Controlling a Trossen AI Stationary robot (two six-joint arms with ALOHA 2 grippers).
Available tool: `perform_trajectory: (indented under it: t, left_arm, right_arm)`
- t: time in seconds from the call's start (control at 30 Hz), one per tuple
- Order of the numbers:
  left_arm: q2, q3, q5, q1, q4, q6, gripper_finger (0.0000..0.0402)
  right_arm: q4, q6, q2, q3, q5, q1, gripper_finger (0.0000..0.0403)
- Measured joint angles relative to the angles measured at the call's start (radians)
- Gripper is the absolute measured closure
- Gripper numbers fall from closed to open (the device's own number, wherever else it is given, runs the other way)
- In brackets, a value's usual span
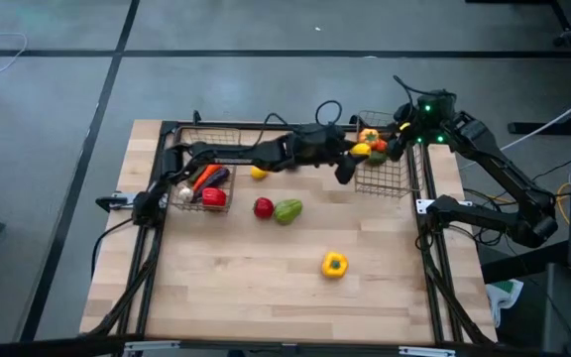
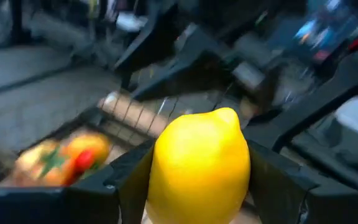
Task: Sort produce into baskets
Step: Put the bottom lemon into the right gold wire basket
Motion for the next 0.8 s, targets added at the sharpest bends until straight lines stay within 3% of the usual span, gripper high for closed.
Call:
perform_trajectory:
  t: [0.37,0.8]
  left_arm:
    - [0.148,0.015,-0.064,-0.025,0.238,-0.002,0.0174]
    - [0.288,0.052,-0.066,-0.031,0.234,0.043,0.0174]
  right_arm:
    - [0.065,0.0,0.0,0.0,0.014,0.0,0.0194]
    - [0.065,0.0,0.002,0.0,0.014,0.0,0.0194]
